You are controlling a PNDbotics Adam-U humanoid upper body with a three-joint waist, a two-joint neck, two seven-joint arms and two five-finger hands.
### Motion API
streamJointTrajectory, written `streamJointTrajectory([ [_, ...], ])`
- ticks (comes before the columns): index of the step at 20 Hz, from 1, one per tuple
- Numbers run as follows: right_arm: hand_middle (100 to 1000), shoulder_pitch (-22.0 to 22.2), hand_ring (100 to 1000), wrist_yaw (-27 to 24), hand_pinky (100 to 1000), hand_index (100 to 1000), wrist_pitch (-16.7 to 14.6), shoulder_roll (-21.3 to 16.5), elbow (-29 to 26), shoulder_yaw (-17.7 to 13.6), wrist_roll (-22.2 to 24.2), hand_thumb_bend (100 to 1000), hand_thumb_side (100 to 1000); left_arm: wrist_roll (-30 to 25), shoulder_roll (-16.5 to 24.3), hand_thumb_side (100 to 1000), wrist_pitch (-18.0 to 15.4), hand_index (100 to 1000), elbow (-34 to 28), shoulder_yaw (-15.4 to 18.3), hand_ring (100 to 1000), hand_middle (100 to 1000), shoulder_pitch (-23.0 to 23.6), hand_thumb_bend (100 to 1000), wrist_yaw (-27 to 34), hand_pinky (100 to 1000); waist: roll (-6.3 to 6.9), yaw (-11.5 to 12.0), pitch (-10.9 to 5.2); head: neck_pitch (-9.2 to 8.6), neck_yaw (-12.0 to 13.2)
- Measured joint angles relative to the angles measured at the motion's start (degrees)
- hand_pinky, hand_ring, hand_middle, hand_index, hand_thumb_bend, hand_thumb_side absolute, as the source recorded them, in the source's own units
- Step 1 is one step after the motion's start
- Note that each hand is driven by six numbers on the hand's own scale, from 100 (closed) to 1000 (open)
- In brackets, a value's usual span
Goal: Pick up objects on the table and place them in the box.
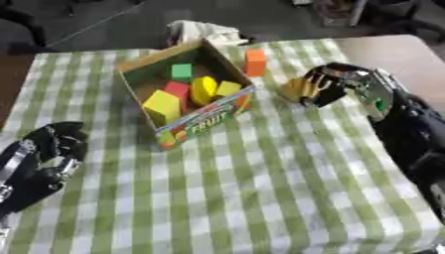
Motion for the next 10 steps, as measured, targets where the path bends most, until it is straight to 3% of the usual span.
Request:
streamJointTrajectory([
  [5,542,0.5,686,1.1,718,677,1.2,0.7,0.1,0.0,-6.8,249,100,-0.1,0.0,545,0.0,832,0.0,0.0,678,665,0.0,235,0.0,638,0.03,0.1,0.0,0.0,0.0],
  [10,432,1.2,611,3.2,678,548,2.6,1.3,0.2,0.0,-16.4,208,100,0.0,0.0,546,0.1,832,0.0,0.0,678,666,0.0,232,0.0,637,0.05,0.1,0.0,0.0,0.0],
])
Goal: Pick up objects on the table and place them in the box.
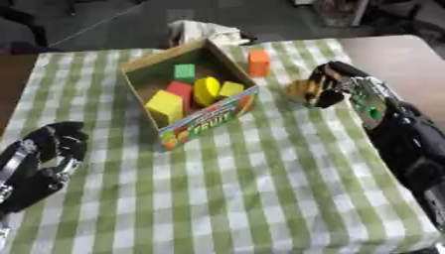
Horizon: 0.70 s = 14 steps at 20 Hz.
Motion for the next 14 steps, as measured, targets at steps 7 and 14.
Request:
streamJointTrajectory([
  [7,403,-0.3,598,-0.2,667,523,-0.9,0.0,-2.9,0.7,-7.1,195,100,0.0,0.0,548,0.0,831,0.0,0.0,678,666,0.0,229,0.0,636,-0.02,-0.2,0.0,0.0,0.0],
  [14,417,-4.7,606,-4.1,679,539,-3.0,0.3,-10.2,3.2,-6.2,175,100,-0.1,0.0,549,0.1,830,0.0,0.0,679,667,0.0,229,0.1,636,-0.03,0.1,-0.02,0.0,-0.1],
])
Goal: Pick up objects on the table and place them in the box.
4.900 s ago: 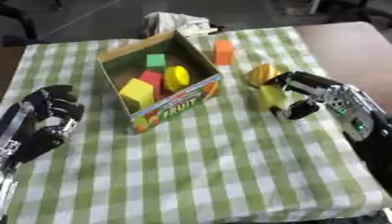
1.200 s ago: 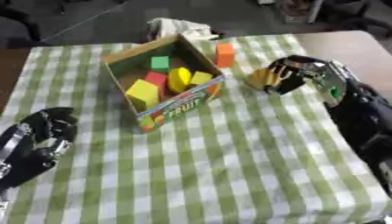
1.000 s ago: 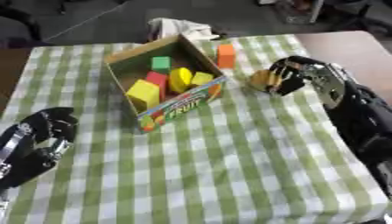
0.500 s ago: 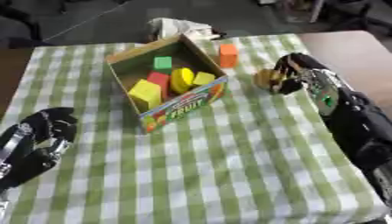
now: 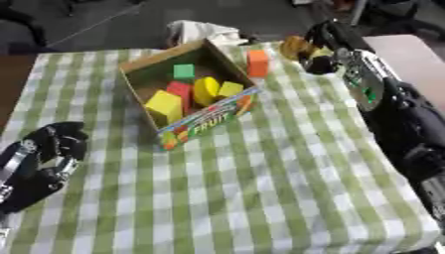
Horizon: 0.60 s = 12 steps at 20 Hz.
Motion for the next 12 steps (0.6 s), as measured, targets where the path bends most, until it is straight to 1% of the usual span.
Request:
streamJointTrajectory([
  [2,428,-1.4,614,-0.8,686,551,-0.9,1.1,-1.0,0.9,1.2,177,100,-0.1,0.0,550,0.0,830,0.0,0.0,679,667,0.0,229,0.1,636,0.0,0.3,-0.01,0.0,-0.2],
  [5,462,-2.9,636,-1.1,698,594,-2.7,3.7,-1.5,2.4,3.9,182,100,-0.3,-0.2,551,0.0,830,0.0,0.0,679,668,0.0,228,0.1,635,0.06,0.8,-0.01,0.0,-0.6],
  [9,526,-3.5,670,-0.4,712,703,-5.3,7.6,-1.5,4.4,9.3,212,104,-0.6,-0.5,552,0.0,831,0.0,-0.1,680,669,0.0,228,0.3,635,0.37,1.4,0.01,0.0,-1.2],
  [10,560,-3.5,684,0.0,716,750,-6.0,8.4,-1.5,5.0,10.5,240,161,-0.7,-0.5,552,0.0,831,0.0,-0.1,680,669,0.0,227,0.3,635,0.42,1.5,0.02,0.0,-1.3],
  [11,591,-3.5,699,0.1,721,784,-6.8,8.8,-1.6,5.5,11.7,313,242,-0.7,-0.5,552,0.0,831,0.0,-0.1,680,669,0.0,227,0.3,635,0.39,1.5,0.05,0.0,-1.4],
  [12,621,-3.4,715,0.1,727,816,-7.5,8.9,-2.0,6.1,12.7,312,312,-0.8,-0.5,553,0.0,831,0.0,-0.1,681,669,-0.1,227,0.3,635,0.35,1.5,0.07,0.0,-1.5],
])
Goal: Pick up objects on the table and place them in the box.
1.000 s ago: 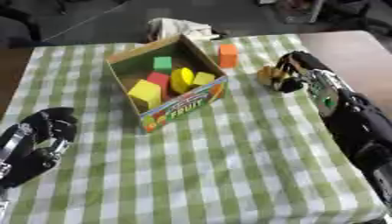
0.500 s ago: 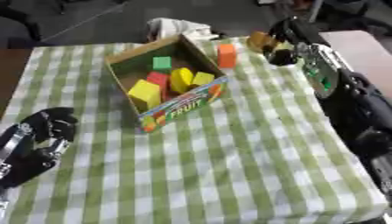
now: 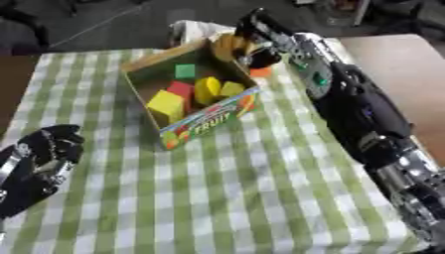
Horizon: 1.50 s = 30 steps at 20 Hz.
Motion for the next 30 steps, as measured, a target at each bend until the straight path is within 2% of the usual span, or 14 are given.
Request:
streamJointTrajectory([
  [1,639,0.2,723,-0.2,730,833,-0.7,-0.1,-0.6,0.7,1.2,332,350,0.0,0.0,553,0.0,831,0.0,0.0,681,669,0.0,227,0.0,635,-0.02,0.0,0.01,0.0,0.0],
  [2,709,0.5,753,-0.5,740,888,-1.3,-0.2,-1.3,1.4,2.5,382,440,-0.1,0.0,554,0.0,831,0.0,0.0,682,670,0.0,226,0.0,635,-0.02,0.0,0.02,0.0,0.0],
  [4,763,0.9,769,-1.3,746,924,-2.0,-0.9,-3.0,2.6,5.5,403,491,-0.1,0.0,555,0.1,832,0.0,0.0,683,670,-0.1,226,0.0,636,-0.14,0.0,0.07,0.0,0.0],
  [7,781,1.4,773,-2.9,745,930,-1.9,-2.3,-5.6,3.3,8.7,403,471,-0.2,0.0,555,0.1,832,0.0,0.0,683,671,-0.1,224,0.0,635,-0.35,0.0,0.15,0.0,0.0],
  [9,785,1.6,775,-3.8,743,931,-0.7,-3.5,-6.7,2.7,8.4,400,442,-0.2,0.0,555,0.1,832,0.0,0.0,682,671,-0.2,223,0.0,635,-0.33,0.1,0.26,0.0,0.0],
  [11,791,1.8,777,-4.2,739,929,1.5,-4.7,-6.5,1.2,6.3,391,401,-0.2,0.0,555,0.1,832,0.0,0.0,682,671,-0.2,222,0.0,635,-0.33,0.4,0.45,0.0,0.1],
  [14,809,1.8,786,-4.7,735,928,6.4,-6.4,-2.8,-2.8,-0.5,378,353,-0.2,-0.1,556,0.1,832,0.0,0.0,682,671,-0.5,220,0.0,635,-0.33,1.3,0.87,0.0,-0.1],
  [18,816,1.7,795,-6.2,738,929,11.5,-8.6,4.2,-7.4,-9.0,357,359,-0.5,-0.5,554,0.0,832,0.0,-0.3,681,671,-1.5,220,0.0,635,-0.36,3.3,1.76,0.0,-1.2],
  [24,828,2.3,803,-9.8,740,931,13.8,-10.8,11.1,-10.2,-13.5,360,395,-1.0,-1.0,553,-0.2,832,-0.3,-0.8,681,671,-3.0,219,0.0,635,-0.38,6.4,2.44,0.0,-2.9],
  [30,844,3.1,817,-11.2,744,933,15.0,-11.2,14.3,-10.9,-16.8,374,429,-1.4,-1.5,558,-0.2,832,-0.3,-1.2,681,671,-3.4,216,0.0,635,-0.38,7.7,3.12,0.0,-4.0],
])
